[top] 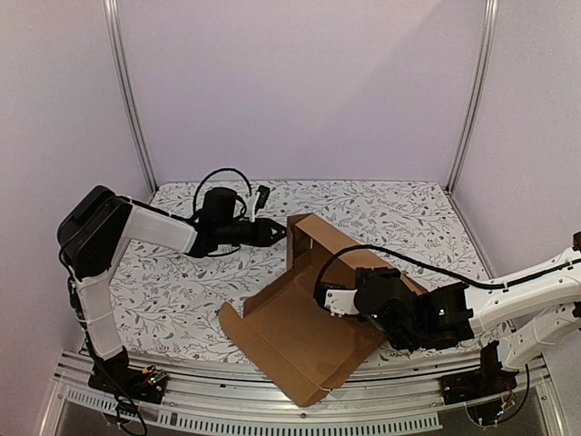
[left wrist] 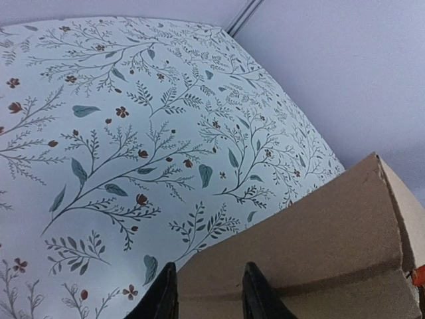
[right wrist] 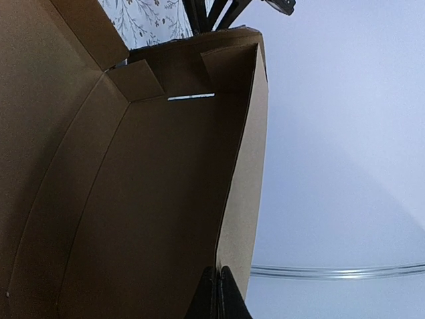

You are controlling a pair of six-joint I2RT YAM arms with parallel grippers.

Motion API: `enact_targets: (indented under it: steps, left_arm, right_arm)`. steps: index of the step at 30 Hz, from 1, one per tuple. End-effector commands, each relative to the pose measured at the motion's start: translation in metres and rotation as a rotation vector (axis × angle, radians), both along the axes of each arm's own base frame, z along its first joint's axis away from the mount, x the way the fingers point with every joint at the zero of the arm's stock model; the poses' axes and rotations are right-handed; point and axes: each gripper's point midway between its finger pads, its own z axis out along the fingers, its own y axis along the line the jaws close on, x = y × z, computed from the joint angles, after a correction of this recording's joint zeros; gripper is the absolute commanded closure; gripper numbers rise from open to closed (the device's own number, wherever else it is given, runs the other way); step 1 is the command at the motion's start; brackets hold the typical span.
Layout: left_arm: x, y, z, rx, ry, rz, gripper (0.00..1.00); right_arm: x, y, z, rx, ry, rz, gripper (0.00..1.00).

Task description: Fold the paper box

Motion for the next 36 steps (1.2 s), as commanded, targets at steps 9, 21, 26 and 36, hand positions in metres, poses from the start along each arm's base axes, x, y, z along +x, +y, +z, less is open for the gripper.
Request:
enact_targets:
  steps: [9,21,26,36]
  left_arm:
    - [-0.049,-0.015,-0.005,0.001,0.006,-0.137,0.70]
    - [-0.090,-0.010,-0.009,0.012,0.037,-0.189,0.70]
    - [-0.110,-0.001,-0.013,0.017,0.066,-0.189,0.70]
    - [-0.151,0.017,0.003,0.039,0.066,-0.147,0.70]
  right_arm:
    - [-0.005,-0.003,-0.022,-0.069,0.074,0.024,1.00]
    - [-0.015,-0.001,-0.020,-0.051,0.144,0.088,1.00]
    - [-0.029,-0.001,-0.020,-0.018,0.254,0.134,1.00]
    - [-0.053,0.002,0.005,0.109,0.410,0.218,1.00]
